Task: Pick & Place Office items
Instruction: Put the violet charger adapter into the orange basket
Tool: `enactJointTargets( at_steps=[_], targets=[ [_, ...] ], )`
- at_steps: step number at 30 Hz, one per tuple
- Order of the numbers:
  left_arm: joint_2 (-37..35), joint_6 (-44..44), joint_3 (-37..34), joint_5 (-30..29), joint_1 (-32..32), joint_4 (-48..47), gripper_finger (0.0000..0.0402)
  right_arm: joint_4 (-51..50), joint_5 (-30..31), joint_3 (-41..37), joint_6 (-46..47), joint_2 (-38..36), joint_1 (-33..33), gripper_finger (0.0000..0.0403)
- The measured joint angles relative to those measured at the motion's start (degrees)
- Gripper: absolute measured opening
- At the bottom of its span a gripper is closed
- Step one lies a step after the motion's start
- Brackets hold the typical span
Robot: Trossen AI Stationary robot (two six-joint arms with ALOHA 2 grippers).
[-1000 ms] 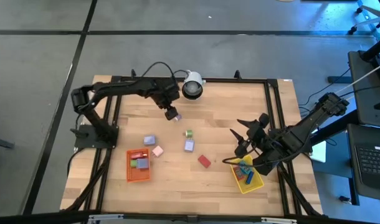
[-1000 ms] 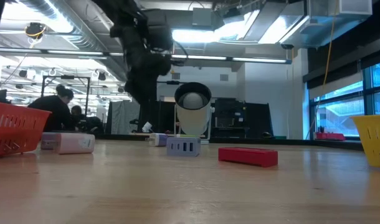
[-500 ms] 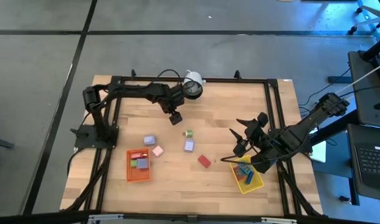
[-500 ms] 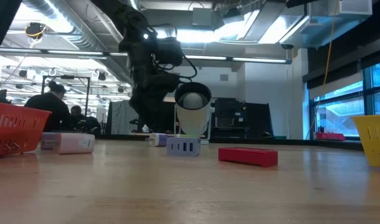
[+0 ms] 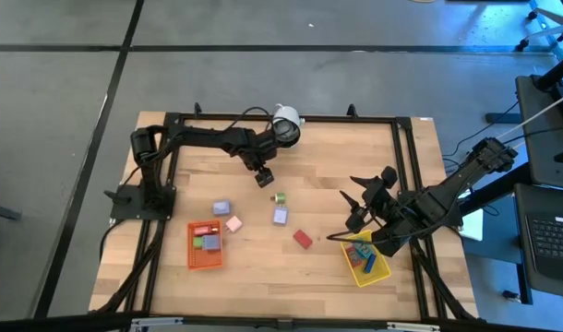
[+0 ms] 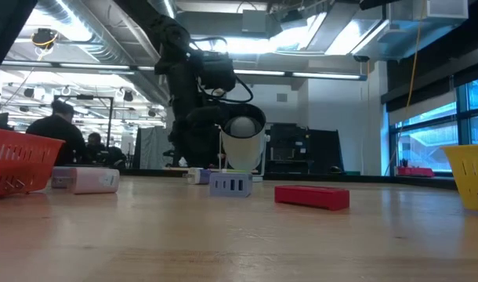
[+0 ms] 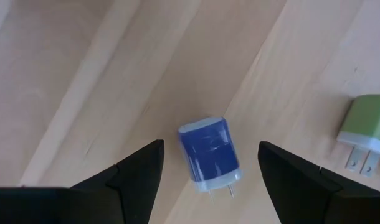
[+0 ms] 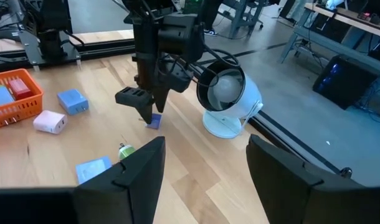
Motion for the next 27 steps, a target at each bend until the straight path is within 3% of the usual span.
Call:
enactJointTargets(
  at_steps=[27],
  targets=[
    [3.7, -0.2, 0.2, -1.7, -1.5, 1.0, 0.0255, 0.5, -1.3, 0.0, -0.3, 0.0, 0.0, 0.0224]
  ],
)
